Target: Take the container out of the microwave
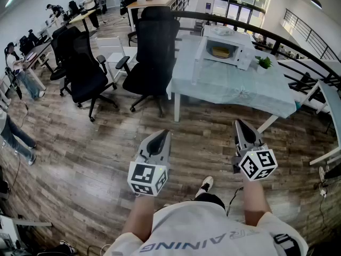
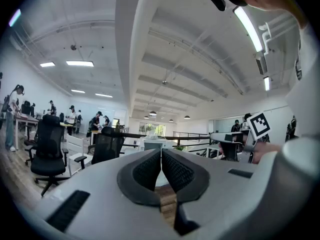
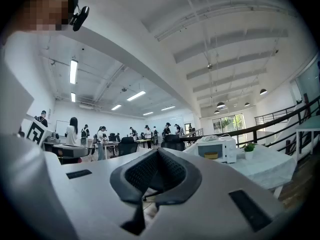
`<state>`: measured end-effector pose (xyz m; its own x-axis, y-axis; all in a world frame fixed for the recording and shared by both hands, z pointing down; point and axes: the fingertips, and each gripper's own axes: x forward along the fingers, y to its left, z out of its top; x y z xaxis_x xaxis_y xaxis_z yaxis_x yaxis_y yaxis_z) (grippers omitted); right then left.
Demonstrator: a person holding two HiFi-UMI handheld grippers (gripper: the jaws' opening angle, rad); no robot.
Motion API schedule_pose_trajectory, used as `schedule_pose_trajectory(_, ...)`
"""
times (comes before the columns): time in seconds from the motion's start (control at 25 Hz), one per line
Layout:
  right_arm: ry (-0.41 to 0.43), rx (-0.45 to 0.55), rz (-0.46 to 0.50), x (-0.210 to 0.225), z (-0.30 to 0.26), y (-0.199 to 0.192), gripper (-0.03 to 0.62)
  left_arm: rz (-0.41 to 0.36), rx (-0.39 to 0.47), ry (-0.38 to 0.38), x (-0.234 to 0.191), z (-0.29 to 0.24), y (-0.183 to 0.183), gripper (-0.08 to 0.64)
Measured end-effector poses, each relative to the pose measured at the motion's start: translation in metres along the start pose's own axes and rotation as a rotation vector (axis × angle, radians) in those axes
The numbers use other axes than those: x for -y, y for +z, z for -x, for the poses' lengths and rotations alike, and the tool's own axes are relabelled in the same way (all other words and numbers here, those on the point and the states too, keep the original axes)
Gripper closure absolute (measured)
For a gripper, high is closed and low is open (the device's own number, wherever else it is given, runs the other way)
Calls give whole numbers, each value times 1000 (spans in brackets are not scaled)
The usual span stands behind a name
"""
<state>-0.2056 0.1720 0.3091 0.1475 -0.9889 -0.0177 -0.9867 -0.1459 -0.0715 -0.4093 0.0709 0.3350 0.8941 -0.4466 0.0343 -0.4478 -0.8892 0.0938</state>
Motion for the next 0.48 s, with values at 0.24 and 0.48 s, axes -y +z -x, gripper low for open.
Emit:
schedule_pose_trajectory(0.24,3,8,-1,8,-1,10,571,12,-2,3,7,-8,3,525)
schedule_pose_trajectory(0.48,10,11,18,5,-1,13,571,17,0,1,7,-8,3,525)
